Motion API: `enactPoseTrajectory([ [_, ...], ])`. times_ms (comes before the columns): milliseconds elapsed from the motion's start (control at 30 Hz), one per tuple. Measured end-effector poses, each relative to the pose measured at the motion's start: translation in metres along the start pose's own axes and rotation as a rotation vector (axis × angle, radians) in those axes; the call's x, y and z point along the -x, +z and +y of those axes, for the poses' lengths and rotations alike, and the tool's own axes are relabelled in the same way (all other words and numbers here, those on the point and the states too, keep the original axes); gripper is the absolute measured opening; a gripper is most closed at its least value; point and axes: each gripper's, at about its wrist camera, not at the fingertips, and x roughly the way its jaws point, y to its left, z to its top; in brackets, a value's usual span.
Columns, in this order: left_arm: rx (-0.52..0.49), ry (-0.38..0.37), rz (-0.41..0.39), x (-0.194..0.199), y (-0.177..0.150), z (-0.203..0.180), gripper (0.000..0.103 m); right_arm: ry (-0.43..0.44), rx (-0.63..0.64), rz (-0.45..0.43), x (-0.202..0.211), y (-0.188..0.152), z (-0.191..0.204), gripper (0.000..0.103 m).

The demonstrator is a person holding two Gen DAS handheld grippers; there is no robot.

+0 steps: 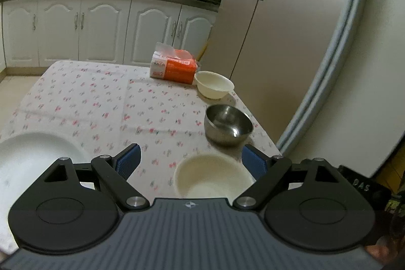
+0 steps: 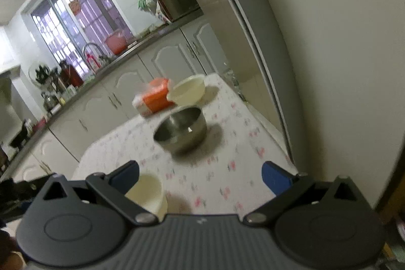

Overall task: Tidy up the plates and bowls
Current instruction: 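Move both grippers to the rim of the steel bowl, then close both grippers on the steel bowl rim and lift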

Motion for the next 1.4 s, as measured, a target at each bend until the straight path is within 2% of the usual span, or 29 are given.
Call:
enactPoseTrajectory([
  [200,0.049,-0.017,0.058,-0.053,0.037,-0.002,0.103,0.066,-0.056,0.004,-0.038,0.035,-0.006,0.101],
  [300,0.051,-0.006,0.102,-0.081,0.049,-0.002,0.101,0.098,-0.07,0.016,-0.059,0.047,-0.007,0.095],
  [400,0.074,-0.008,0.156,-0.109,0.051,-0.001,0.087,0.122,-0.099,0.049,-0.08,0.054,-0.01,0.093],
  [467,0.082,0.006,0.191,-0.126,0.05,0.001,0.074,0.131,-0.111,0.073,-0.093,0.055,-0.013,0.087],
  [533,0.093,0.009,0.221,-0.141,0.05,0.001,0.066,0.138,-0.131,0.1,-0.105,0.055,-0.016,0.082],
  [667,0.108,-0.005,0.26,-0.162,0.053,0.0,0.052,0.165,-0.195,0.132,-0.121,0.055,-0.024,0.078],
  [733,0.104,-0.013,0.273,-0.17,0.052,-0.003,0.048,0.176,-0.211,0.136,-0.126,0.056,-0.027,0.073],
  [1033,0.099,-0.053,0.308,-0.203,0.055,-0.015,0.044,0.203,-0.235,0.158,-0.137,0.055,-0.028,0.067],
  [1233,0.143,-0.091,0.361,-0.218,0.05,-0.014,0.032,0.218,-0.286,0.174,-0.14,0.048,-0.035,0.067],
  [1400,0.129,-0.094,0.343,-0.222,0.049,-0.016,0.032,0.246,-0.311,0.169,-0.137,0.046,-0.039,0.07],
])
